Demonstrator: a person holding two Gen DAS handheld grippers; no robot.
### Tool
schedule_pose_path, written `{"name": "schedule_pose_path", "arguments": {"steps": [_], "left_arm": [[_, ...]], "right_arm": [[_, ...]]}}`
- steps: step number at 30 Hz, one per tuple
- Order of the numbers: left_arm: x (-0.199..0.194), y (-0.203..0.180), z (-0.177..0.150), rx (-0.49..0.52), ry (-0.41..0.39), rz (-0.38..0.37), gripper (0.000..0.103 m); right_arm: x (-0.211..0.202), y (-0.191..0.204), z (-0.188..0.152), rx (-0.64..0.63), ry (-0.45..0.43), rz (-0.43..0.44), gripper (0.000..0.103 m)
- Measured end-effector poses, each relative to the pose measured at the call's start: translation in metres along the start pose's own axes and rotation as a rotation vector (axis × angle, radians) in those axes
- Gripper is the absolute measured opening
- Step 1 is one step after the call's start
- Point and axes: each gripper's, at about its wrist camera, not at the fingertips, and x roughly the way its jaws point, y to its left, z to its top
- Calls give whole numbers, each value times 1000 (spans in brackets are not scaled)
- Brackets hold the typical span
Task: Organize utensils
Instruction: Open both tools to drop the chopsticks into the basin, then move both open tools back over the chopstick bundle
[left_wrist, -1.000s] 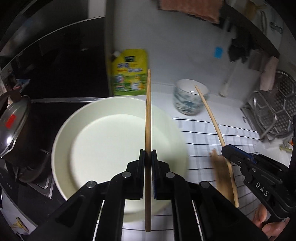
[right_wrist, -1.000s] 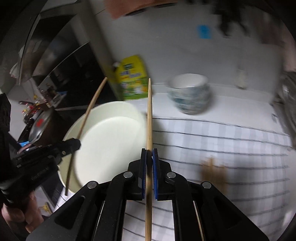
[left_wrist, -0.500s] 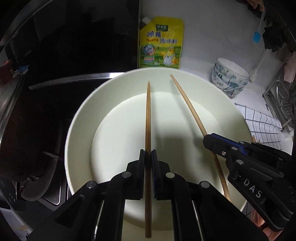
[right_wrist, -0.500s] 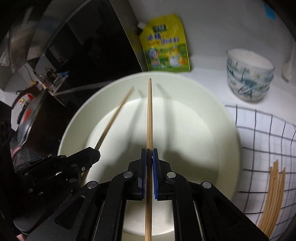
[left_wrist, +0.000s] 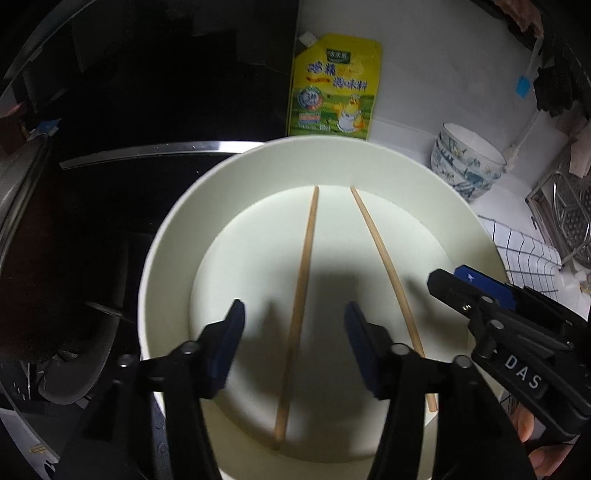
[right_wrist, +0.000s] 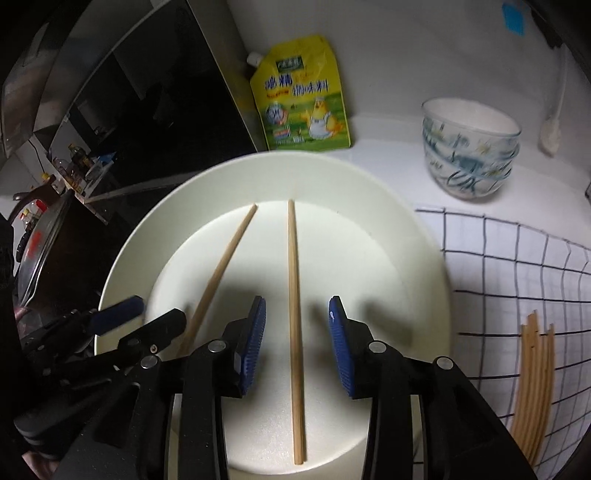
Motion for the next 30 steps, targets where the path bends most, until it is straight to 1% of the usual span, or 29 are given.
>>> {"name": "schedule_pose_path", "arguments": {"steps": [3, 9, 15, 21, 22, 23, 27, 30], "left_arm": [[-8, 2, 1, -9, -13, 8, 65], [-26, -1, -2, -9, -35, 19, 66], [-43, -15, -9, -4, -45, 15, 74], [-60, -41, -15, 8, -60, -12, 78], [-63, -47, -16, 9, -65, -16, 79], [-66, -52, -18, 12, -68, -19, 81], [-73, -76, -23, 27, -73, -29, 83], [-76, -94, -28, 36, -78, -37, 88]], "right_arm": [[-8, -1, -2, 0, -11, 7, 34], [-27, -4, -15, -12, -24, 5, 37], [-52, -16, -25, -12, -43, 1, 42], [-83, -37, -36, -6, -67, -22, 47], [-87, -40, -37, -5, -71, -26, 49], [-93, -45, -39, -3, -75, -29, 51], [-111, -68, -47, 7, -86, -41, 52], [-125, -89, -55, 23, -92, -59, 55]]}}
